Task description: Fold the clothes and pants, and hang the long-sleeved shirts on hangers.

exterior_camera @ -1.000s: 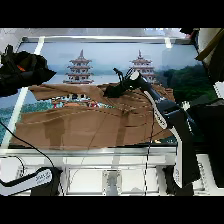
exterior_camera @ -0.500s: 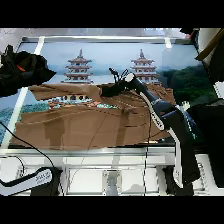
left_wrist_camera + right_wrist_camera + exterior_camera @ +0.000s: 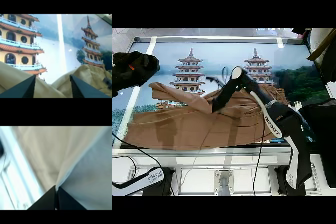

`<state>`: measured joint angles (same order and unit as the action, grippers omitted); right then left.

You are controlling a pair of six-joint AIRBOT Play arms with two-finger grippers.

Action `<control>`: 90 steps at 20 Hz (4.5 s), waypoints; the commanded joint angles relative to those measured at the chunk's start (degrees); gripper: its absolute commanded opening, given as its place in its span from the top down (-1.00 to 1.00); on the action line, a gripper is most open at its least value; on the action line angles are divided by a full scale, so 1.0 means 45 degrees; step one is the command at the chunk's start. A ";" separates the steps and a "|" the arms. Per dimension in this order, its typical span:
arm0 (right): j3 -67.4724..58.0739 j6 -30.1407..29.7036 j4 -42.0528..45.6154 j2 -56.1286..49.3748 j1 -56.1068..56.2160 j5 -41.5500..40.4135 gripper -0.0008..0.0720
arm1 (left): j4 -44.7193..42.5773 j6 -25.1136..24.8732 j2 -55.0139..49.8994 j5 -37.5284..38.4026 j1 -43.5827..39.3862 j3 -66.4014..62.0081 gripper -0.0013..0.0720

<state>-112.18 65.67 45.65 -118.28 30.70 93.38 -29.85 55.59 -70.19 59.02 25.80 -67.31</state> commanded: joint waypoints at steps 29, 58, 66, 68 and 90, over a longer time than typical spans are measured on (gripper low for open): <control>-0.0777 0.2710 0.4167 0.4163 -0.2302 0.2618 -0.13 | 0.0165 0.0136 0.0369 0.1515 -0.2195 -0.0010 -0.38; 0.0772 0.1287 0.4911 0.7106 -1.0618 0.1443 0.14 | -0.8505 0.3322 0.0087 0.1574 -0.7266 -0.3181 -0.31; 0.0811 0.1083 0.4716 0.7096 -1.0520 0.1384 0.14 | -1.7034 0.8359 -0.3852 0.4872 -1.3522 -0.3920 -0.86; 0.0811 0.0806 0.4716 0.7096 -1.0520 0.1433 0.14 | -1.7029 0.9228 -0.5013 0.4857 -1.3784 -0.3920 -0.86; 0.0811 -0.0189 0.4716 0.7096 -1.0525 0.0899 0.14 | -1.7359 1.0807 -0.6499 0.5027 -1.3459 -0.3905 -0.64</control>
<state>-108.55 65.08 66.87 -86.39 -16.62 97.47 -107.87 104.18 -99.11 81.10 -34.79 -84.90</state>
